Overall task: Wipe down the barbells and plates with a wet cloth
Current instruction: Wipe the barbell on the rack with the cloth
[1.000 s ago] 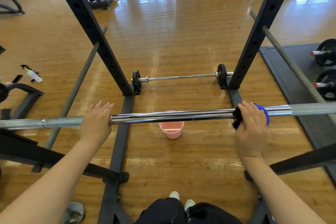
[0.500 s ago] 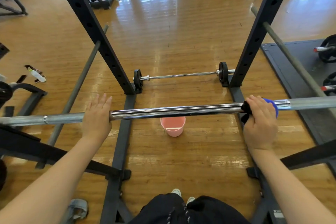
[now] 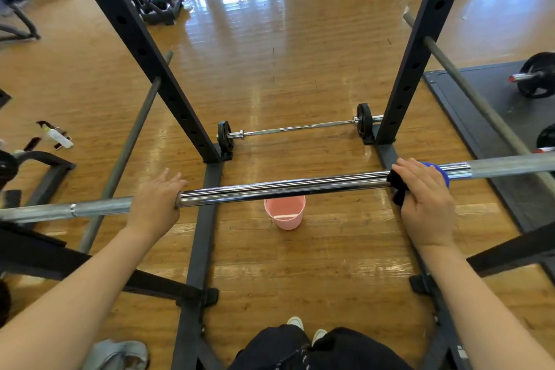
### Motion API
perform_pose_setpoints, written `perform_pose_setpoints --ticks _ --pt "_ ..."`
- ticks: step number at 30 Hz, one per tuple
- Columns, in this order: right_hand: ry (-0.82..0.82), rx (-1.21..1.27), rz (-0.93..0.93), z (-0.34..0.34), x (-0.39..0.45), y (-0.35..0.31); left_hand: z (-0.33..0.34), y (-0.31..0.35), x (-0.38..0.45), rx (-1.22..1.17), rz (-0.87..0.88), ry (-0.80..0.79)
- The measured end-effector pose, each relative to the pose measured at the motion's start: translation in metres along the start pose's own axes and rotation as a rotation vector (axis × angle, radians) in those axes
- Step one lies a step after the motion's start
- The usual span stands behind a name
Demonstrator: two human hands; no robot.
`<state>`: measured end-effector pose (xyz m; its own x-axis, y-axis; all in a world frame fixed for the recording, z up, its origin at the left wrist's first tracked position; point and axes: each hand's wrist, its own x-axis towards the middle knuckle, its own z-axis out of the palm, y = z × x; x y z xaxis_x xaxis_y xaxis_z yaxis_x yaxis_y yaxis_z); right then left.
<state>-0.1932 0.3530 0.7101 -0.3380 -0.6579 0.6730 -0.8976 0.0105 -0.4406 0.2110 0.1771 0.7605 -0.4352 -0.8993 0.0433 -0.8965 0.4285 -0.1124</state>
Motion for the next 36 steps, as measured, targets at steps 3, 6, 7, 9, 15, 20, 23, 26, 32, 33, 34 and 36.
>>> perform_pose_setpoints --ticks 3,6,7,9,15,20,23,26,32,33,34,36 --pt "0.02 -0.012 0.024 0.001 0.001 -0.007 0.001 -0.004 0.001 0.025 0.069 0.045" --pt "0.02 -0.025 0.041 0.002 0.0 -0.009 0.007 -0.01 0.003 0.098 0.164 0.153" --pt "0.021 -0.025 0.041 0.002 0.0 -0.009 0.009 -0.012 0.003 0.109 0.176 0.198" --pt "0.023 -0.023 0.036 0.002 -0.001 -0.009 0.012 -0.011 0.0 0.095 0.159 0.285" --pt "0.056 -0.096 0.048 0.007 -0.002 -0.015 0.028 0.002 -0.009 -0.015 -0.035 0.363" --pt "0.044 -0.103 0.071 0.007 -0.004 -0.017 0.021 -0.005 -0.002 0.044 0.11 0.373" --pt "0.034 -0.118 0.085 0.005 -0.003 -0.018 0.01 -0.004 -0.002 0.027 0.15 0.289" --pt "-0.042 -0.128 0.035 0.007 0.004 -0.027 -0.004 -0.007 0.003 0.006 0.15 0.087" --pt "-0.131 -0.072 -0.085 0.003 -0.001 -0.023 -0.008 -0.008 0.004 0.013 0.145 -0.009" --pt "-0.097 -0.074 -0.045 -0.001 -0.001 -0.014 -0.006 -0.006 0.001 -0.008 0.151 0.059" --pt "-0.063 -0.083 -0.002 -0.004 -0.001 -0.007 -0.002 -0.005 0.0 -0.015 0.146 0.125" --pt "-0.009 -0.112 0.061 -0.006 -0.001 -0.001 0.006 -0.001 -0.002 -0.014 0.099 0.195"
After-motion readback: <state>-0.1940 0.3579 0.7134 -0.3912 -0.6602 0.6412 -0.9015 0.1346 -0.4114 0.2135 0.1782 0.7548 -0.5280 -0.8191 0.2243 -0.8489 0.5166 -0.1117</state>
